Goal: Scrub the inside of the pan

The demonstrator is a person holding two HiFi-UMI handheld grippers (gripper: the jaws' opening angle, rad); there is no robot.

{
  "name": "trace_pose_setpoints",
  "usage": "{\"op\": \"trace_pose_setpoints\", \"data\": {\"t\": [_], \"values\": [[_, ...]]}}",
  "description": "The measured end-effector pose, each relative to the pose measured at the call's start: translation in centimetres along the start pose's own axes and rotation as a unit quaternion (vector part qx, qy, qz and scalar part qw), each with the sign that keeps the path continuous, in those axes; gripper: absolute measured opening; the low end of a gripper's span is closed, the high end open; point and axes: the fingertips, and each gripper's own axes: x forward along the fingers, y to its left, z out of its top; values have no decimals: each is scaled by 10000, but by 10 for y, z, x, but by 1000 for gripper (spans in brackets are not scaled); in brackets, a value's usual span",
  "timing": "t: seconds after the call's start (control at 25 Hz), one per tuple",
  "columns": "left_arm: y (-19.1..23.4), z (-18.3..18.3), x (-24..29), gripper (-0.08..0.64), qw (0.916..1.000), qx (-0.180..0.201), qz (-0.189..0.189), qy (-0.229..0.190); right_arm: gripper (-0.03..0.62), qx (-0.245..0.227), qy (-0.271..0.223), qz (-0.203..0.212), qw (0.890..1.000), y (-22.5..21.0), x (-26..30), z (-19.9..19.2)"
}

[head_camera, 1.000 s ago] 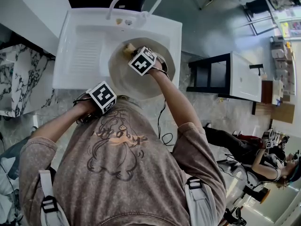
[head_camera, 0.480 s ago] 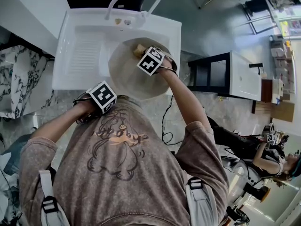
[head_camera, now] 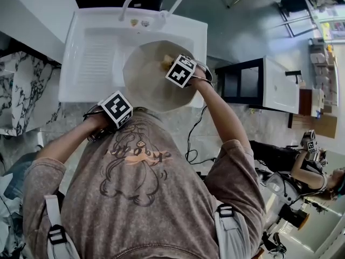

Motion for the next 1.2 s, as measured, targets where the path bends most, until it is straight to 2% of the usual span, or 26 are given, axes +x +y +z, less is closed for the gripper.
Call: {"op": "trace_pose_setpoints", "data": {"t": [0.56, 0.88, 1.2], "values": [[-1, -1, 2, 43, 9999, 23, -86, 106, 51, -423, 494, 887, 9939, 56, -18, -34], [0, 1, 2, 43, 9998, 47, -112, 134, 51, -431, 413, 1587, 9855, 102, -32, -32], [-4, 1, 1, 43, 9998, 71, -117, 162, 51, -455, -53, 2018, 9784, 136, -40, -5]]}}
